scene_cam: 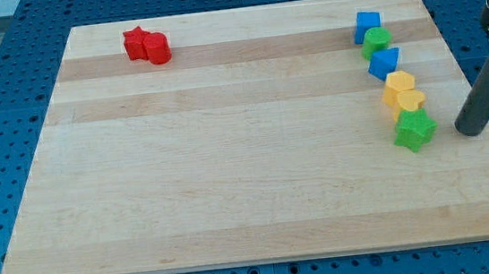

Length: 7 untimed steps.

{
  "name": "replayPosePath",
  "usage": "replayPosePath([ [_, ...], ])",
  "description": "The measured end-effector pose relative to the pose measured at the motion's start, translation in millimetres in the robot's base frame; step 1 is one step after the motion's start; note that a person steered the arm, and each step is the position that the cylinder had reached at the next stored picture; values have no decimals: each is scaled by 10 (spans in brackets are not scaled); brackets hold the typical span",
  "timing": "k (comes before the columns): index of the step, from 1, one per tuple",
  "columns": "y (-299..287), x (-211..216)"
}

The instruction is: Place the yellow heart below the red star

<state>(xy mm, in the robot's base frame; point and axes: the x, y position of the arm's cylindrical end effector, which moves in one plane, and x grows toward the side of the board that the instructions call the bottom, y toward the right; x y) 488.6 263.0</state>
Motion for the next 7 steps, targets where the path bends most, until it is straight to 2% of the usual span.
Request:
replayPosePath([
  [2, -120, -73],
  [4, -1295, -458],
  [6, -865, -540],
  [7, -1093, -795],
])
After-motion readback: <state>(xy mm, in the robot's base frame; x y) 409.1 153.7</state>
